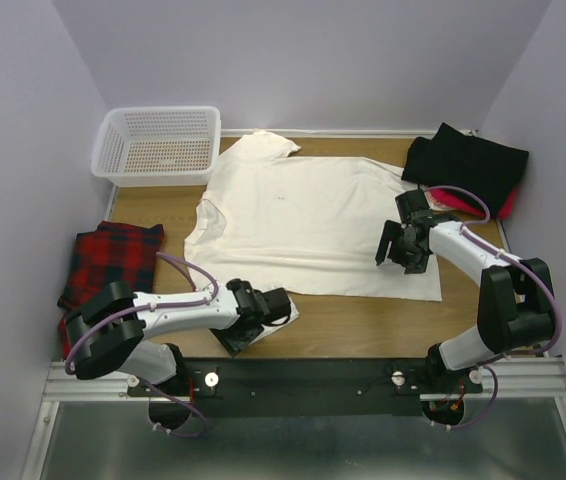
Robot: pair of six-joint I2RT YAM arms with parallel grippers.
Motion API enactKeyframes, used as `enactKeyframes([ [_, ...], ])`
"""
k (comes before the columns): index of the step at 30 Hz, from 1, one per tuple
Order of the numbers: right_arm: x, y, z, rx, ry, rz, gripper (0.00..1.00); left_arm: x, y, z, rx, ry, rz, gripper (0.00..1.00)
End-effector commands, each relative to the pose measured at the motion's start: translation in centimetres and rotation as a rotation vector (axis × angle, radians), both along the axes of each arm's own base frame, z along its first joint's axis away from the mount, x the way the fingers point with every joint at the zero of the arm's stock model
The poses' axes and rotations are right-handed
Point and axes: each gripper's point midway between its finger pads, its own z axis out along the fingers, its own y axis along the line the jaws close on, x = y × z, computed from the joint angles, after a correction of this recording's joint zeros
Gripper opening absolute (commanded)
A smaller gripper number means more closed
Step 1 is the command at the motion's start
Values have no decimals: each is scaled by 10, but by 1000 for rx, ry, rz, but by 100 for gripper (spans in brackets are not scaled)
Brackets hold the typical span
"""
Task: Fold and stack the t-shirts
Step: Grap the side of the flattened tshirt closest away from the robot with both arms
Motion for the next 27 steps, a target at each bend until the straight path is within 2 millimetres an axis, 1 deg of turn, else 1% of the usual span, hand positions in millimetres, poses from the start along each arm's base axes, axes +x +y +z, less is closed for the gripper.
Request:
enactKeyframes([
  [1,5,6,9,18,-17,22,82,9,-7,-12,17,12,-3,56],
  [2,3,6,8,18,-12,24,82,12,-9,-14,11,10,-4,56],
  [4,2,5,8,16,-11,25,82,13,-5,-18,12,20,-2,56],
  [5,2,5,8,15,-11,23,82,15,-7,-20,-3,17,-5,56],
  [6,1,4,7,11,-9,22,82,13,-3,-22,-2,21,-3,55],
  [8,1,4,6,9,-7,25,82,15,-1,-23,-16,18,6,49],
  [9,1,4,7,9,-9,25,82,13,1,-24,-15,20,8,45],
  [10,2,4,7,8,-9,21,82,14,1,-24,-24,16,6,34],
  [13,3,3,6,6,-8,19,82,15,0,-23,-30,14,5,15],
  [16,3,3,7,3,-10,21,82,14,0,-22,-34,15,5,3],
  [18,2,3,8,1,-14,18,82,14,1,-22,-37,16,5,2],
  [19,2,2,8,0,-14,20,82,14,0,-21,-41,15,6,0],
  [23,1,2,11,3,-23,15,82,17,1,-15,-34,0,3,0],
  [24,2,1,12,-3,-28,9,82,21,-2,-9,-39,-15,-1,0],
  [26,2,-2,14,-11,-36,-2,82,25,2,0,-5,-37,-8,0],
  [27,3,-3,18,-19,-53,-12,82,33,-6,12,-19,-67,-12,0],
])
